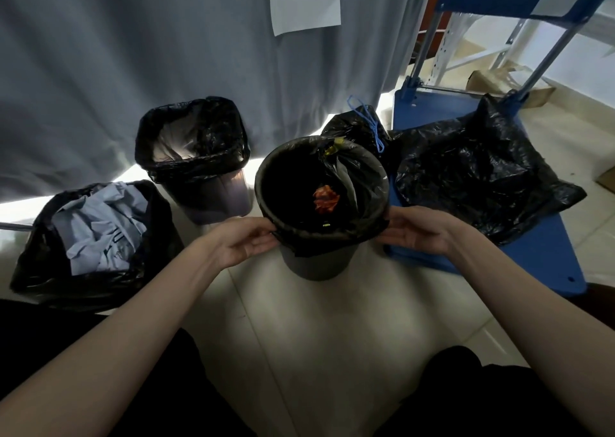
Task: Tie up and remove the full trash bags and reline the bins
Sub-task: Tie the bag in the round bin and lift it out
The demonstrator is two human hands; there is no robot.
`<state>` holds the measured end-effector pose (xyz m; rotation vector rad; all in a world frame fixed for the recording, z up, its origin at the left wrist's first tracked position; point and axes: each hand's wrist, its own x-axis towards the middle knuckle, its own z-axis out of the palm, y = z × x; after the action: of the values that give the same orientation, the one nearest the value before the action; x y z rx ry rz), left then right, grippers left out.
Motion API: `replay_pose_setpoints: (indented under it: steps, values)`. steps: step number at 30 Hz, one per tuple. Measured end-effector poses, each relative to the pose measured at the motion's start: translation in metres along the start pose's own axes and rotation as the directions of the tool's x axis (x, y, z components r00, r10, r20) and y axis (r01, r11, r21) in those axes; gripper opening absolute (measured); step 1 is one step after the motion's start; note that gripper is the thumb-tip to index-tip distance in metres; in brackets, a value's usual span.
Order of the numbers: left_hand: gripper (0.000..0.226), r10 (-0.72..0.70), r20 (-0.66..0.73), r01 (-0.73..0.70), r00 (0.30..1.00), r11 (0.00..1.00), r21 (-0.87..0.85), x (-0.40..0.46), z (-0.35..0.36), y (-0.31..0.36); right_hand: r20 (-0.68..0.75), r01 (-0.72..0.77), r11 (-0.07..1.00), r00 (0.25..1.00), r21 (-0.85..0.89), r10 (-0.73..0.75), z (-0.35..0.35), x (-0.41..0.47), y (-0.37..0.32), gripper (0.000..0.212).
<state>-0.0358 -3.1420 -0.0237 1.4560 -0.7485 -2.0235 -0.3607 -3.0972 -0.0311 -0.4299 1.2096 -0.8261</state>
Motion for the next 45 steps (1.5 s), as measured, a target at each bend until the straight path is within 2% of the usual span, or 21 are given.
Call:
replay_pose_setpoints:
  steps: [3,8,12,14,17,20,22,25,29,32,35,37,41,42,45]
  values:
    - [0.014,0.017,-0.055,-0.019,0.998,0.999,-0.032,-0.001,0.005,-0.001,-0.081,-0.004,1.000,0.997,0.005,0.004,0.005,-0.004,-0.003,0.015]
    - [0.017,0.046,-0.244,-0.064,0.969,0.996,-0.068,0.004,0.009,0.002,-0.252,0.064,0.994,0.967,0.092,-0.039,0.014,0.000,-0.006,0.016]
    - [0.019,0.062,-0.303,-0.107,0.951,0.985,-0.135,0.005,0.007,0.016,-0.300,0.130,0.982,0.950,0.138,-0.084,0.021,0.002,-0.011,0.017]
    - [0.025,0.057,-0.306,-0.094,0.950,0.989,-0.110,0.007,0.005,0.024,-0.312,0.150,0.977,0.945,0.150,-0.097,0.022,0.003,-0.013,0.016]
    - [0.038,0.053,-0.302,-0.047,0.952,0.999,0.028,0.012,0.000,0.033,-0.310,0.121,0.984,0.948,0.130,-0.076,0.020,0.007,-0.015,0.016]
    - [0.046,0.045,-0.308,-0.008,0.950,0.993,0.119,0.020,-0.004,0.040,-0.369,0.106,0.992,0.927,0.076,-0.071,0.020,0.014,-0.016,0.012]
    - [0.044,0.016,-0.271,0.005,0.963,0.997,0.076,0.027,-0.004,0.043,-0.400,0.111,0.992,0.913,0.063,-0.077,0.021,0.020,-0.020,0.012]
    - [0.033,-0.006,-0.216,-0.013,0.976,0.996,-0.088,0.036,-0.005,0.046,-0.367,0.110,0.983,0.929,0.145,-0.050,0.020,0.023,-0.029,0.021]
    - [0.027,0.045,-0.160,-0.059,0.986,0.995,-0.082,0.044,-0.009,0.048,-0.359,0.071,0.981,0.933,0.178,-0.003,0.017,0.021,-0.034,0.025]
    - [0.021,0.088,-0.191,-0.091,0.978,0.996,-0.010,0.049,-0.011,0.055,-0.440,0.153,0.972,0.896,0.176,-0.062,0.015,0.023,-0.032,0.024]
    - [0.018,0.153,-0.337,-0.135,0.929,0.988,0.076,0.053,-0.008,0.064,-0.525,0.236,0.965,0.839,0.113,-0.144,0.016,0.025,-0.031,0.019]
    - [0.022,0.185,-0.389,-0.140,0.902,0.980,0.142,0.053,-0.005,0.071,-0.487,0.243,0.965,0.857,0.094,-0.168,0.019,0.025,-0.031,0.012]
    - [0.029,0.138,-0.329,-0.024,0.934,0.944,0.329,0.060,0.000,0.086,-0.382,0.186,0.975,0.915,0.121,-0.127,0.022,0.029,-0.036,0.009]
    - [0.029,0.138,-0.323,-0.007,0.936,0.927,0.375,0.064,0.000,0.089,-0.391,0.182,0.975,0.913,0.131,-0.118,0.024,0.032,-0.038,0.007]
    - [0.029,0.168,-0.307,-0.018,0.937,0.899,0.437,0.075,0.003,0.097,-0.468,0.186,0.974,0.877,0.128,-0.106,0.026,0.041,-0.045,0.027]
